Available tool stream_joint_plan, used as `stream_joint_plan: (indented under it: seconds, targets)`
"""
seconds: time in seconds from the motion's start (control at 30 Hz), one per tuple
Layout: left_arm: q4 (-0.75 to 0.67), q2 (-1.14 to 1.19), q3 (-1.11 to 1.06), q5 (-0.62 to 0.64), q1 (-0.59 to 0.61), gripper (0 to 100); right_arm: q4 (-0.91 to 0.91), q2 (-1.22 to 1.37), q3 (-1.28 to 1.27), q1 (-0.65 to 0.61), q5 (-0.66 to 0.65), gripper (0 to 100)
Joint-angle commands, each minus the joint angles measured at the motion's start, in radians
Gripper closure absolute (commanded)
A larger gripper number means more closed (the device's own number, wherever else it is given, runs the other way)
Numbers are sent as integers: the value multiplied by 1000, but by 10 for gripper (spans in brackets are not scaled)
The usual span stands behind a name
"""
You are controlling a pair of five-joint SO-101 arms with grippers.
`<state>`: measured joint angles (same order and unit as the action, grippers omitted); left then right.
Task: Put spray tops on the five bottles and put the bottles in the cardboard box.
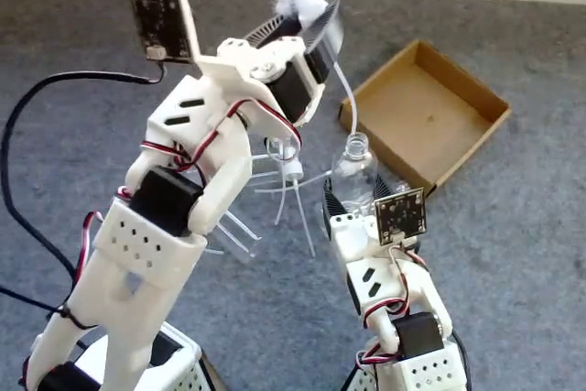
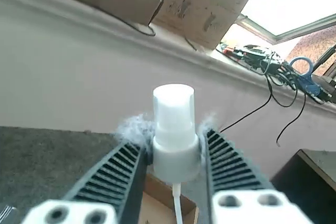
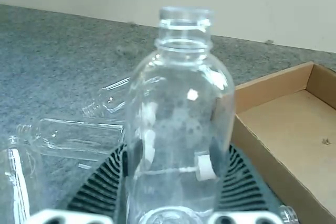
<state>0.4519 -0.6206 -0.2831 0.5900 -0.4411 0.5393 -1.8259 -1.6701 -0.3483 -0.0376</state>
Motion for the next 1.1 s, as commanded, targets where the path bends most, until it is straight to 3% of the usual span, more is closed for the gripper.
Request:
stream_joint_plan:
  seconds: [0.0, 0.23, 0.53, 0.8, 1.07]
  targets:
    - [-86, -36, -84, -15, -13, 962, 5, -13, -110, 5, 2, 920]
    - [-242, -41, -232, -14, -22, 962, 7, -13, -110, 5, 2, 920]
    - [-43, -41, -251, -14, -148, 961, 7, -13, -110, 7, 2, 920]
    - [-40, -41, -417, -17, -191, 959, 7, -13, -110, 10, 2, 920]
    - [-34, -41, -429, -17, -191, 958, 7, -13, -110, 10, 2, 920]
